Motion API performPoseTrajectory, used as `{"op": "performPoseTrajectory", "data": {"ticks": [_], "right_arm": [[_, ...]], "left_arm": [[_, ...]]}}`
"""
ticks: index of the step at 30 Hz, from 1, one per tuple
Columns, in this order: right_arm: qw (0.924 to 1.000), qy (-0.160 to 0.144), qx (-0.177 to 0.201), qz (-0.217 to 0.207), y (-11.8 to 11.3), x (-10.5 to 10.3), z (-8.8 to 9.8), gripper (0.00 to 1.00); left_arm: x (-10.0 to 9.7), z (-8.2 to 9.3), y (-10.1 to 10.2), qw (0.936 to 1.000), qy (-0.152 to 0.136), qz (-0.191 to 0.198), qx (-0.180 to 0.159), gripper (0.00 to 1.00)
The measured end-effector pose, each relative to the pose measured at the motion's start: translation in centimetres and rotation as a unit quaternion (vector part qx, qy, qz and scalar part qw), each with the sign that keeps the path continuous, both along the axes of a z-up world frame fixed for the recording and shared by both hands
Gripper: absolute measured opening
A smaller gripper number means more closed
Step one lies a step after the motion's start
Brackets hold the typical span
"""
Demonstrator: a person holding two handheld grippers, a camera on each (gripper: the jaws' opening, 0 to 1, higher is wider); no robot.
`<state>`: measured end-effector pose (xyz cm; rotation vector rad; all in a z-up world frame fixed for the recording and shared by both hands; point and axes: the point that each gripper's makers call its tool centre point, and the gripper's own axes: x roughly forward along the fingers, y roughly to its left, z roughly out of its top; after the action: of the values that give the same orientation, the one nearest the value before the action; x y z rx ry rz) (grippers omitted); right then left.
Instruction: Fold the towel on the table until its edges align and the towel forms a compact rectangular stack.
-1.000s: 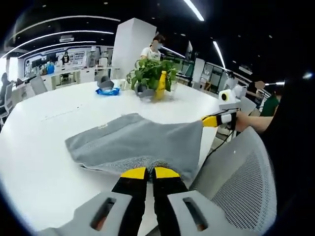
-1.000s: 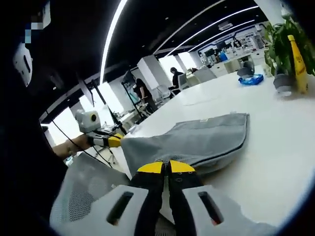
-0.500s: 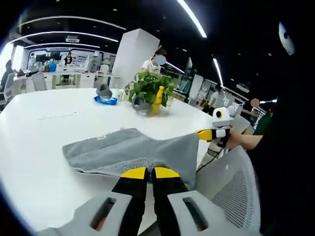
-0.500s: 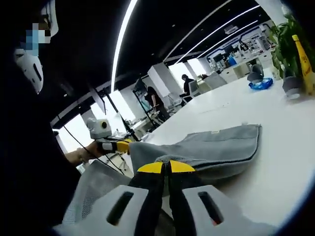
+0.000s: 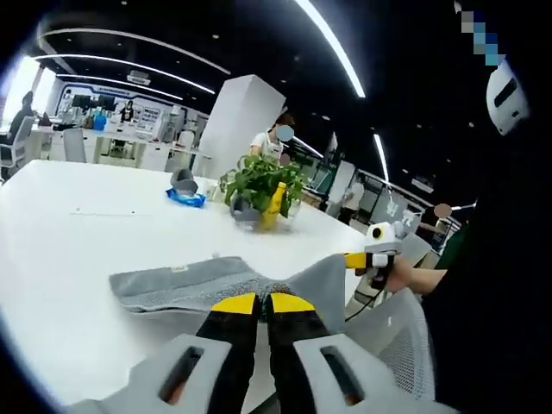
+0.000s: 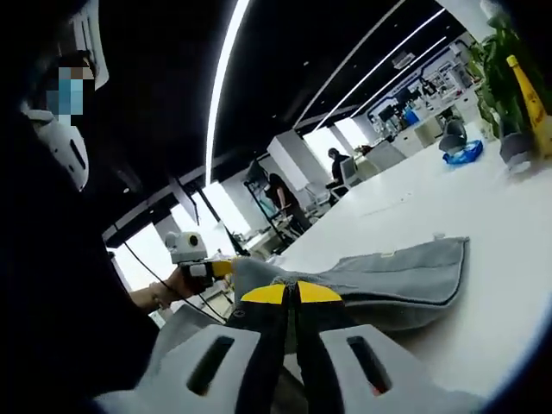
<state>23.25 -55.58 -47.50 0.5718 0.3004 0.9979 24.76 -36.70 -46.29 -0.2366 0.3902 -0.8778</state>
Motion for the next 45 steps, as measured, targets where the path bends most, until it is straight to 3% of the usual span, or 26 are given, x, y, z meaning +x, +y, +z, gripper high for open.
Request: {"op": "performPoseTrajectory", "data": {"ticks": [10,17,22,28,34,41,45], "right_arm": [[0.9993,0.003,0.035,0.013,0.9,-0.7,1.0,0.0],[0.9976,-0.003,0.069,0.003,0.3,-0.5,1.8,0.0],[0.9959,-0.013,0.089,0.005,0.4,-0.5,2.9,0.0],[0.9947,-0.016,0.101,0.015,0.9,-0.9,3.5,0.0],[0.9891,-0.012,0.145,0.025,0.8,-1.2,4.7,0.0],[0.989,-0.006,0.148,0.007,0.4,-0.8,4.5,0.0],[0.99,0.0,0.14,-0.016,-1.0,0.1,3.8,0.0]], "left_arm": [[0.1,0.8,0.2,0.9997,-0.006,0.007,-0.023,0.04],[-0.3,1.2,0.3,0.9994,-0.007,0.009,-0.032,0.04],[-0.3,2.4,0.9,0.9973,-0.014,0.021,-0.068,0.04],[-0.3,3.3,1.4,0.996,-0.019,0.026,-0.083,0.04],[-0.5,4.3,2.0,0.9933,-0.027,0.032,-0.108,0.04],[-0.4,4.1,3.3,0.9924,-0.021,0.051,-0.111,0.04],[-0.1,3.7,4.0,0.9919,-0.019,0.069,-0.104,0.04]]}}
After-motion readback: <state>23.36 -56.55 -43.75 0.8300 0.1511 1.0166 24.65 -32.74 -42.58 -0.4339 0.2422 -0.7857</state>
